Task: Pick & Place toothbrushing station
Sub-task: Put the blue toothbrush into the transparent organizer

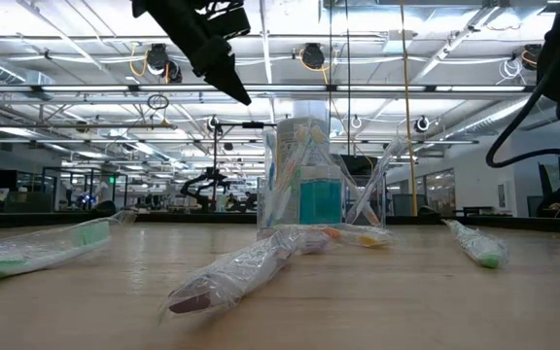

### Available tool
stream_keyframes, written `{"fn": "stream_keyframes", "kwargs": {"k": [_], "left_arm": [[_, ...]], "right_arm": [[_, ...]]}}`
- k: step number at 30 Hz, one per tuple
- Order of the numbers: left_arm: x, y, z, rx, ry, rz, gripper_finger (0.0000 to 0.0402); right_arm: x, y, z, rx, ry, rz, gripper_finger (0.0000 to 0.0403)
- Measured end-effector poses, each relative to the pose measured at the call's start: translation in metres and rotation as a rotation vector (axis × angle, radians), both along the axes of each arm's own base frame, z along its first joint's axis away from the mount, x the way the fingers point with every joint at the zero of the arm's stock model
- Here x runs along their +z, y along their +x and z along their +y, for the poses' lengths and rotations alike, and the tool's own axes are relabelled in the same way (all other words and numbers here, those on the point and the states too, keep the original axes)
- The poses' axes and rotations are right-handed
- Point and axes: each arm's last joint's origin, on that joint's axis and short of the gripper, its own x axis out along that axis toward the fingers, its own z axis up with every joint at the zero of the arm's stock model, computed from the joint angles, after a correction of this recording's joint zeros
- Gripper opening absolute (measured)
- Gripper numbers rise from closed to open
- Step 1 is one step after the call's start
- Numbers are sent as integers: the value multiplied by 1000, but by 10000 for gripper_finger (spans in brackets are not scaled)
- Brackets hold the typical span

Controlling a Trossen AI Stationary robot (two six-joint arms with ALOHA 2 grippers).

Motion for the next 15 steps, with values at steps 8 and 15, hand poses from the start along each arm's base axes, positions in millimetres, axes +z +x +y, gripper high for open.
{"fn": "stream_keyframes", "kwargs": {"k": [8, 15], "left_arm": [[0, 0, 0, 1, -1, -2, 184], [3, 3, 1, 2, 10, -44, 184]], "right_arm": [[9, 5, 3, 13, 11, -19, 115], [10, 5, 2, 11, 8, -19, 115]]}}
